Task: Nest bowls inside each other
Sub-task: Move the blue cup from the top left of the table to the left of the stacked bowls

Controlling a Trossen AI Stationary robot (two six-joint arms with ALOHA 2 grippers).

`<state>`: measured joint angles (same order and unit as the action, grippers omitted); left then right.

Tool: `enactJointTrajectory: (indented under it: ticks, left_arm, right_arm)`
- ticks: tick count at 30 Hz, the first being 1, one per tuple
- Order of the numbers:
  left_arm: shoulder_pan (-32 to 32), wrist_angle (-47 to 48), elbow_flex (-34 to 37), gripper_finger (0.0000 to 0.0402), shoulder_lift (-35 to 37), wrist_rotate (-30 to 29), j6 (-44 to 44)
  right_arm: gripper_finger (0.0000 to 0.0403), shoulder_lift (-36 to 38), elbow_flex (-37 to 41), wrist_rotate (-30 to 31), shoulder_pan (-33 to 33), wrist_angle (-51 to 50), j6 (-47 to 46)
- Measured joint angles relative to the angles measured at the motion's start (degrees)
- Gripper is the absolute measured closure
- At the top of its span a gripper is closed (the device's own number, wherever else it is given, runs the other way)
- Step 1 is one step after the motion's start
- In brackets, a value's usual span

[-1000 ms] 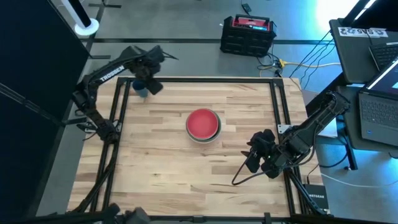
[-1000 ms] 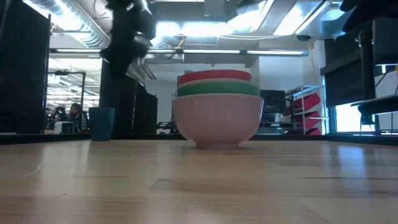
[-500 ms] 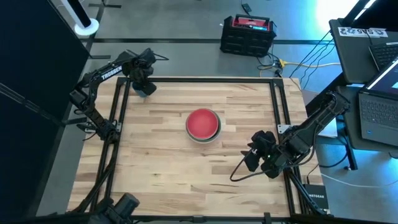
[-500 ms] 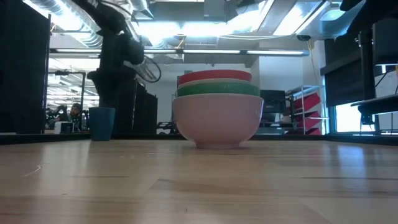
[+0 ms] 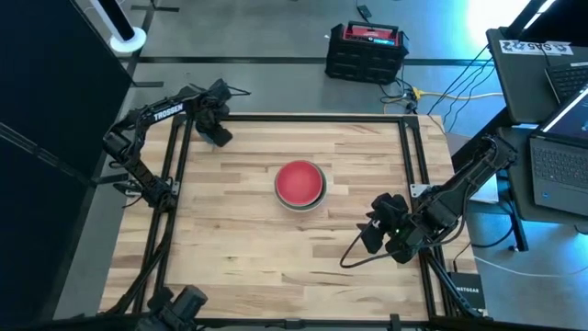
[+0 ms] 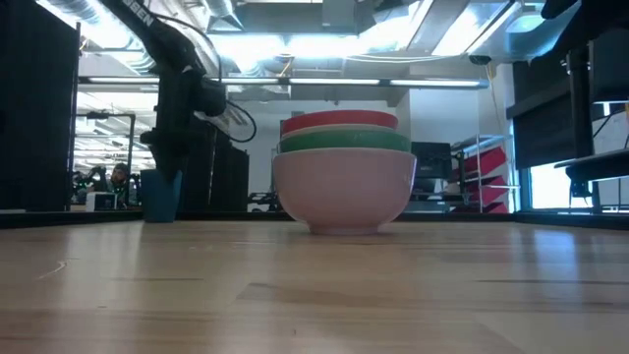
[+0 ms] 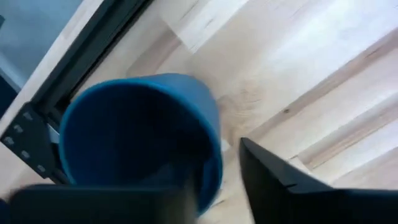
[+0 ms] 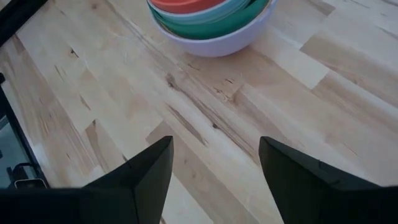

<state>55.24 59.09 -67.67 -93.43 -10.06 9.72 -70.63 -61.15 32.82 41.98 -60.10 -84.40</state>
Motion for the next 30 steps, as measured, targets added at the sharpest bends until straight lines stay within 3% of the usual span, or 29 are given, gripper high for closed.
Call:
enactJointTrajectory:
  ticks: [1,3,16,22,30]
  left_arm:
    - [0.04,-0.38,0.2,0.0373,0.0,0.0,1.15]
    - [-1.69,-0.32,0.01,0.0389,0.32,-0.18,2.58]
    - [-31.7,10.19,-7.79,0.0401,5.71,0.25,2.23]
    - [-48.02,10.31,-9.48,0.0401,2.99,0.26,-4.97]
    - [-51.88,6.81,-9.5,0.0401,-3.45,3.5,-5.94]
  right_arm:
    - [0.018,0.0,-0.01,-0.3,0.0,0.02,-0.01]
    - [0.018,0.0,-0.01,-0.7,0.0,-0.23,0.15]
    - [0.018,0.02,-0.01,-2.43,0.0,-2.96,2.18]
    - [0.018,0.04,0.01,-2.43,0.0,-3.78,4.77]
    - [0.018,0.04,0.01,-2.91,0.0,-3.76,6.71]
